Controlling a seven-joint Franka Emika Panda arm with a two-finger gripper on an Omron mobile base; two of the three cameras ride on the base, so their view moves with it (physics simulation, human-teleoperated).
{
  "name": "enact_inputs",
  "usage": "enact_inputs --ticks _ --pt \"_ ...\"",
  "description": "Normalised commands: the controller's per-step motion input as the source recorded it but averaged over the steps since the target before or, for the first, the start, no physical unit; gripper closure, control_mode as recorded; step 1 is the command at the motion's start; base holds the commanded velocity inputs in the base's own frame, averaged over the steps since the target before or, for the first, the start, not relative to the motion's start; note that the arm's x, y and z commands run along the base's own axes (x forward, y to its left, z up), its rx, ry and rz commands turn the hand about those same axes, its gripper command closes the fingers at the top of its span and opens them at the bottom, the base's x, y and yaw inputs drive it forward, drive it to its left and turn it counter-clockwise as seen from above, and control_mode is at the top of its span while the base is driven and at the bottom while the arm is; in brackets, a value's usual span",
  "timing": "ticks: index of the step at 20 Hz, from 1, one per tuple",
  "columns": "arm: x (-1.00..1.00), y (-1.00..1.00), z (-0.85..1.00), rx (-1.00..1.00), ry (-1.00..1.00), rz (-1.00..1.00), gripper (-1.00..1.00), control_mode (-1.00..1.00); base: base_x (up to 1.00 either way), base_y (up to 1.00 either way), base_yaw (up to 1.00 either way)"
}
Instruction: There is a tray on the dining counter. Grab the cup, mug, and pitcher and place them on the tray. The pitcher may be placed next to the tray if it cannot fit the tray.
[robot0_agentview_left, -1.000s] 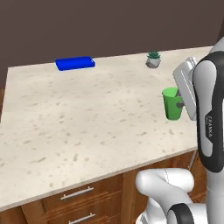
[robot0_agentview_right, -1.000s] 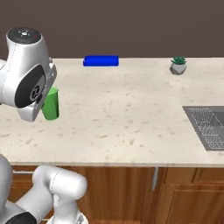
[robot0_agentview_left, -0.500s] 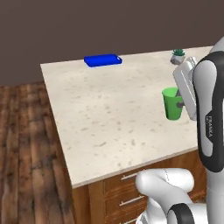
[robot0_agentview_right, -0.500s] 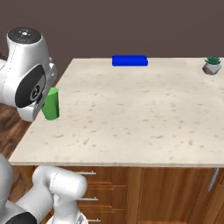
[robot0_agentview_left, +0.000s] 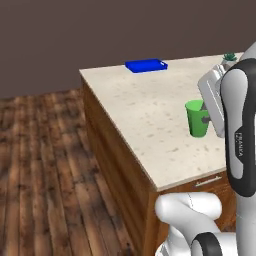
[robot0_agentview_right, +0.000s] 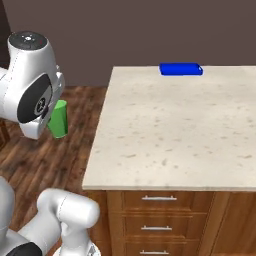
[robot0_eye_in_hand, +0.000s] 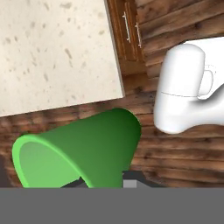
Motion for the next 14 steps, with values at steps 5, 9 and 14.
enact_inputs --ticks 5,9,14 --pt "0.0 0.0 0.0 0.0 0.0 0.0 1.0 1.0 0.11 1.0 -0.16" --pt "0.0 0.0 0.0 0.0 0.0 0.0 1.0 1.0 0.25 1.0 -0.36" --pt "0.0 0.0 0.0 0.0 0.0 0.0 1.0 1.0 0.26 1.0 -0.45"
